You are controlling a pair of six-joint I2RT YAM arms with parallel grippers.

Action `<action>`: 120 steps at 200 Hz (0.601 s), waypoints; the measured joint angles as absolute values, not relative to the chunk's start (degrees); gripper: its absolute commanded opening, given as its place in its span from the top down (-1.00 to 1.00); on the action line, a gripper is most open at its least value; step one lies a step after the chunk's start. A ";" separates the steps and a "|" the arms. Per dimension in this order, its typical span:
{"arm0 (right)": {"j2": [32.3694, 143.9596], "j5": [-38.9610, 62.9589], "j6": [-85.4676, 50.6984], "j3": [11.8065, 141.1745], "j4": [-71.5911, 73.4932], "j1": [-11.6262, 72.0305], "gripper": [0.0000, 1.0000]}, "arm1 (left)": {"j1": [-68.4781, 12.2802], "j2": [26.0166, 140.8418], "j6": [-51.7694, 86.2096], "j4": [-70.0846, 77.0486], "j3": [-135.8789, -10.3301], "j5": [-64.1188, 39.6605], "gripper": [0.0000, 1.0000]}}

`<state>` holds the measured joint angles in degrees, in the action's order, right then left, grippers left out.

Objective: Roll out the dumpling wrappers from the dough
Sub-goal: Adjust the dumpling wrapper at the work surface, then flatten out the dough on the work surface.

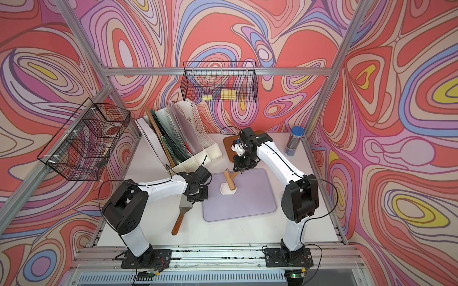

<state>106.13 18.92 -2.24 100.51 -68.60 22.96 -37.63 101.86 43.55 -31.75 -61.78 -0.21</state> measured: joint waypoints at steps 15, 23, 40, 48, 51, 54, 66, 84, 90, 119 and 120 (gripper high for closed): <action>106.65 18.63 -1.98 100.53 -68.58 22.96 1.00 | -37.52 102.45 42.41 -31.83 -62.57 -0.08 1.00; 106.98 18.04 -2.02 100.64 -68.60 22.96 1.00 | -37.54 102.50 42.15 -31.97 -62.67 0.21 1.00; 107.42 16.49 -2.33 101.47 -68.10 22.96 1.00 | -37.54 102.50 41.78 -32.01 -62.70 0.27 1.00; 107.42 15.73 -2.52 101.80 -67.40 22.96 1.00 | -37.56 102.50 41.78 -32.01 -62.70 0.32 1.00; 107.42 15.40 -2.66 102.02 -67.22 22.96 1.00 | -37.56 102.50 41.76 -32.01 -62.70 0.32 1.00; 107.42 15.11 -2.66 102.24 -66.96 22.94 1.00 | -37.56 102.50 41.76 -32.01 -62.72 0.32 1.00; 107.42 13.80 -2.68 102.85 -65.60 22.94 1.00 | -37.56 102.52 41.76 -32.01 -62.72 0.34 1.00; 107.42 12.32 -2.57 102.67 -63.07 22.94 1.00 | -37.56 102.54 41.78 -32.01 -62.74 0.34 1.00; 107.42 11.84 -2.50 102.06 -61.89 22.94 1.00 | -37.56 102.54 41.78 -32.01 -62.74 0.32 1.00; 107.42 11.35 -2.31 97.67 -57.69 22.94 1.00 | -37.54 102.54 41.80 -32.01 -62.74 0.25 1.00; 107.42 11.35 -2.31 97.54 -57.58 22.94 1.00 | -37.54 102.54 41.80 -31.99 -62.74 0.27 1.00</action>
<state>107.42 11.35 -2.31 97.54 -57.58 22.94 -37.54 102.54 41.80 -31.99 -62.74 0.27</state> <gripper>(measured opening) 0.294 0.063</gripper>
